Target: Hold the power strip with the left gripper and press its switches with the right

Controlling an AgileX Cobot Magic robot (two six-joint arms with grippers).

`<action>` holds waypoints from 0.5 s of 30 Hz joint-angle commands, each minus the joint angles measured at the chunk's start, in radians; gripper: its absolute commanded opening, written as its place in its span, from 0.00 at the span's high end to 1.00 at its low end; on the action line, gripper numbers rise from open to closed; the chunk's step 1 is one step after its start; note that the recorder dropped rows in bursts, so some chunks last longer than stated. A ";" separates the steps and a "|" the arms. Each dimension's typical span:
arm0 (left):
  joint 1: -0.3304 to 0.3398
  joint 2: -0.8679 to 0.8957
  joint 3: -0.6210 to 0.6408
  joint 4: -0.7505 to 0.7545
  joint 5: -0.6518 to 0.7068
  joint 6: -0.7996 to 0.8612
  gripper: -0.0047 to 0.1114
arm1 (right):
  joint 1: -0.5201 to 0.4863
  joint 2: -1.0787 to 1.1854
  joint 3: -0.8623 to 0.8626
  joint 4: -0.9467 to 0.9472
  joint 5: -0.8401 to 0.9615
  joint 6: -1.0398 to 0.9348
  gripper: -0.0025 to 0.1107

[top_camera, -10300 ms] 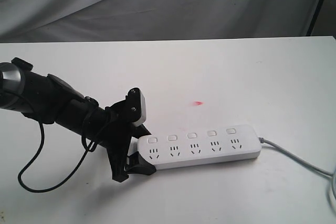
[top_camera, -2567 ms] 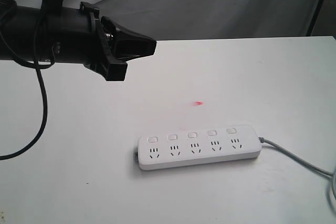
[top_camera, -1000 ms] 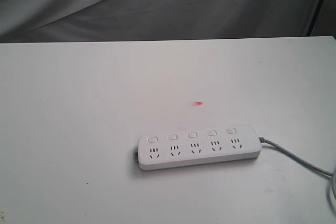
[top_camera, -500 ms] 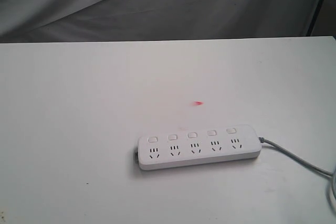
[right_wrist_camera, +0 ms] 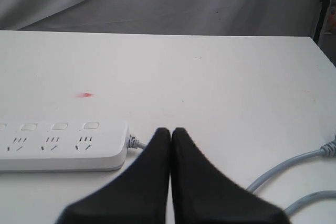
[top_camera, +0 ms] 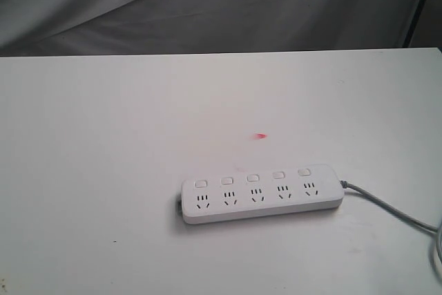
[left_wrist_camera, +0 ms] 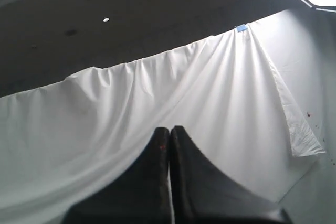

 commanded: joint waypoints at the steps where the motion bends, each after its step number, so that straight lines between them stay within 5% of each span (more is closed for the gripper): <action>1: 0.002 -0.066 0.115 -0.001 -0.069 -0.013 0.96 | -0.002 -0.005 0.004 -0.002 -0.001 0.002 0.98; 15: 0.002 -0.149 0.372 -0.016 -0.127 -0.027 0.96 | -0.002 -0.005 0.004 -0.002 -0.001 0.002 0.98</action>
